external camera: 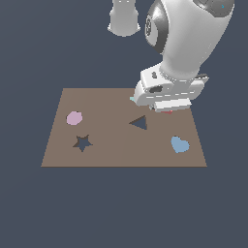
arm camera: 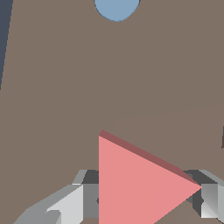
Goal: Insert a designated object into the corresponding slot on a board.
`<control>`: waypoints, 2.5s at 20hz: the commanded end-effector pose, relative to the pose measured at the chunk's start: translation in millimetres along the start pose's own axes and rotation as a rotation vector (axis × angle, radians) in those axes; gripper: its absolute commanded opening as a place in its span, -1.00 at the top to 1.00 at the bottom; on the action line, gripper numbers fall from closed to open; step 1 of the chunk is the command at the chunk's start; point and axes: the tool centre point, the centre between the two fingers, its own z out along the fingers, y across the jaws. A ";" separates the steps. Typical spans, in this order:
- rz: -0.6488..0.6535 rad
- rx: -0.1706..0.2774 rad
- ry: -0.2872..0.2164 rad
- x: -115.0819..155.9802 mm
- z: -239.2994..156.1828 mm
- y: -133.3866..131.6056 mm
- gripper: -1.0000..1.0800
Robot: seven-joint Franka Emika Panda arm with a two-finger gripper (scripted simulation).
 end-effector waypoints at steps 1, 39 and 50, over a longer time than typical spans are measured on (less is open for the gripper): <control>-0.095 0.000 0.001 -2.0 -0.5 5.5 1.00; -1.505 -0.002 0.001 31.0 -4.9 79.9 1.00; -1.802 -0.002 0.001 49.3 -5.6 84.4 1.00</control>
